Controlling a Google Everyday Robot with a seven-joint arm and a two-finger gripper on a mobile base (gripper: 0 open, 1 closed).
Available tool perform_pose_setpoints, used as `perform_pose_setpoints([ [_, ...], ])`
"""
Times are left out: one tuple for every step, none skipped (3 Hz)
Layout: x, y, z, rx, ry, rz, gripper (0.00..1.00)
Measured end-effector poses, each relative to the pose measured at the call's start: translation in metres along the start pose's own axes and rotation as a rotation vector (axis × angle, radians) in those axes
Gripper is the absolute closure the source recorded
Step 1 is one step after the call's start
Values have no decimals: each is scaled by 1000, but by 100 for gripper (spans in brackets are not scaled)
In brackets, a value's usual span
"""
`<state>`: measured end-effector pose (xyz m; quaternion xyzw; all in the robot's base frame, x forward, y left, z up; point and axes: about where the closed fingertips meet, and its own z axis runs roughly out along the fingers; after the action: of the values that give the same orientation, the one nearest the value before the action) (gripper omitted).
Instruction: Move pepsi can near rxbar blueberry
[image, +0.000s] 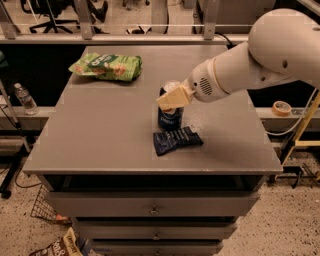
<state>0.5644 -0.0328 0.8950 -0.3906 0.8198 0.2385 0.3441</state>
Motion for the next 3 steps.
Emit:
perform_pose_setpoints([
  [-1,2,0,-1,0,-3,18],
  [-2,4,0,-2,0,-7,0],
  [2,-2,-16,19,-5,-15,0],
])
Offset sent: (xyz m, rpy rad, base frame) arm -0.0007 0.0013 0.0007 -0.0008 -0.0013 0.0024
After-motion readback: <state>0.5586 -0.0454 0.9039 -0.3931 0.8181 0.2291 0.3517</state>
